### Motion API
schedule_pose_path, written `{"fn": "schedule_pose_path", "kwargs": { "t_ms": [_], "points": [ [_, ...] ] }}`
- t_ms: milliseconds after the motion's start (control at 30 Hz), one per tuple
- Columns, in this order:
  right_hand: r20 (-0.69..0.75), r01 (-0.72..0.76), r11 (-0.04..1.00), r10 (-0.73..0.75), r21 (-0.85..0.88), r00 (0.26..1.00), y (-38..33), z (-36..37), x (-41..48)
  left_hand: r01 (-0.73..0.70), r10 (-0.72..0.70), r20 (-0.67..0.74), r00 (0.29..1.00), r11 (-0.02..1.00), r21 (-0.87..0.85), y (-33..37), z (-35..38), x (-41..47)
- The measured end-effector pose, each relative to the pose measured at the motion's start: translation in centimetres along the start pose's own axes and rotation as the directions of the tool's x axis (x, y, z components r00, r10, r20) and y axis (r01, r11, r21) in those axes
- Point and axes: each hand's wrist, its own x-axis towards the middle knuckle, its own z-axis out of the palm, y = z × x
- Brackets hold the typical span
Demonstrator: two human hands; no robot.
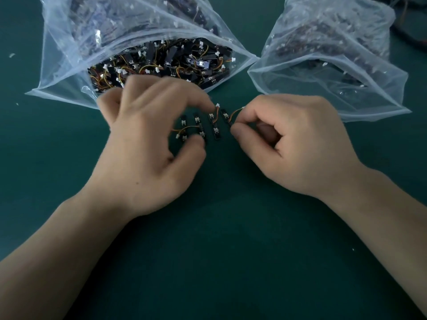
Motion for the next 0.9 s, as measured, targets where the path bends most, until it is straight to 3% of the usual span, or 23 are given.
{"fn": "schedule_pose_path", "kwargs": {
  "t_ms": [67, 133, 233, 300, 500, 667, 900],
  "points": [
    [0.015, 0.099, 0.995, -0.099, -0.018, 0.995, -0.9, 0.1, -0.4, 0.053, -0.064, -0.142, 0.988, 0.996, -0.077, -0.2, -0.1, 0.0],
    [0.137, 0.201, 0.979, -0.201, 0.012, 0.97, -1.8, 0.4, -0.9, 0.096, -0.122, -0.22, 0.968, 0.987, -0.125, -0.4, -0.2, 0.1],
    [0.328, 0.269, 0.963, -0.262, 0.025, 0.908, -2.6, 0.7, -1.0, 0.156, -0.189, -0.228, 0.955, 0.975, -0.156, -0.4, -0.1, 0.1],
    [0.352, 0.259, 0.965, -0.257, 0.041, 0.9, -2.6, 0.7, -0.9, 0.175, -0.212, -0.221, 0.952, 0.969, -0.175, -0.3, -0.1, 0.2],
    [0.273, 0.173, 0.976, -0.204, 0.135, 0.94, -2.3, 0.9, -0.9, 0.165, -0.213, -0.198, 0.957, 0.958, -0.233, -0.3, -0.3, 0.3],
    [0.116, 0.039, 0.952, -0.078, 0.304, 0.99, -1.7, 0.6, -0.8, 0.068, -0.102, -0.135, 0.986, 0.969, -0.237, 0.0, -0.6, 0.0],
    [-0.027, -0.045, 0.905, 0.063, 0.424, 0.998, -1.4, 0.7, -0.5, -0.024, 0.017, -0.037, 0.999, 0.977, -0.211, 0.3, -0.5, -0.2]
  ]
}}
